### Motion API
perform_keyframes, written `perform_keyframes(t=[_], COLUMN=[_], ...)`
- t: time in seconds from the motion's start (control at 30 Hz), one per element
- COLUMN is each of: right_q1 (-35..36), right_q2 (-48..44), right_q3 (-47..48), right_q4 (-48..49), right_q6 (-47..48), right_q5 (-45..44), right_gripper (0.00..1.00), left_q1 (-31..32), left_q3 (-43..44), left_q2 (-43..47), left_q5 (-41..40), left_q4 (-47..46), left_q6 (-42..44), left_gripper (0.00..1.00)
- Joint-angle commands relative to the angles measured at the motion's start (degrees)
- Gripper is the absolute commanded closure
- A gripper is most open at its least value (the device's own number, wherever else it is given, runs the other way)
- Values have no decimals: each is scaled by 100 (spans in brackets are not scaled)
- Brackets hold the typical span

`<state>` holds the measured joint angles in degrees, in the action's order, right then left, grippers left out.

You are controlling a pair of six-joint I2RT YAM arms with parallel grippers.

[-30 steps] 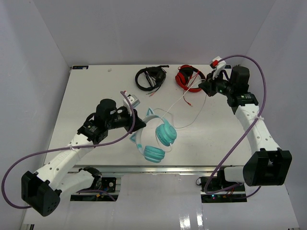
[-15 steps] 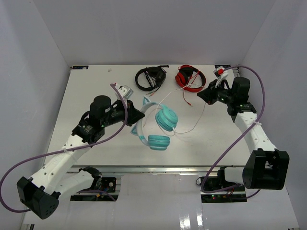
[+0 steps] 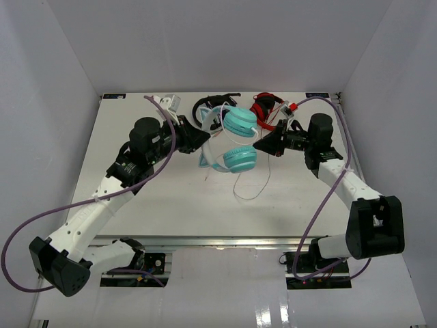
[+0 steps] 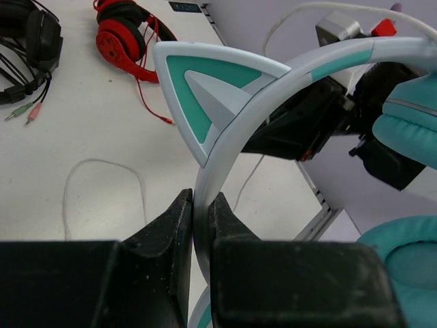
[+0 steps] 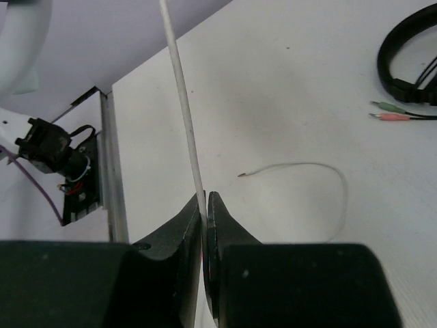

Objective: Wrap the headphones

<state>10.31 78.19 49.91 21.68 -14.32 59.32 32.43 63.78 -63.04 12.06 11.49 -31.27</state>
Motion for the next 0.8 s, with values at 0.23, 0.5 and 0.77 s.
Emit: perform_keyframes(t=[0.23,0.5,0.77], right_q1=[724,833,917], right_q2=[1050,1612,1673], right_q3=[553,634,523], right_q4=[1630,3000,3399], right_q6=[-1389,-2479,-2637], right_q5=[717,888,879], right_gripper=[83,67,40], left_q1=[271,422,592], left_q3=[1239,1523,1774], left_q2=[-415,-605,-796], left_q5=[-1645,-1804,-1828], left_q4=[-226,-121,-138], left_q6=[-647,-723,-887], left_gripper=[100,100,100])
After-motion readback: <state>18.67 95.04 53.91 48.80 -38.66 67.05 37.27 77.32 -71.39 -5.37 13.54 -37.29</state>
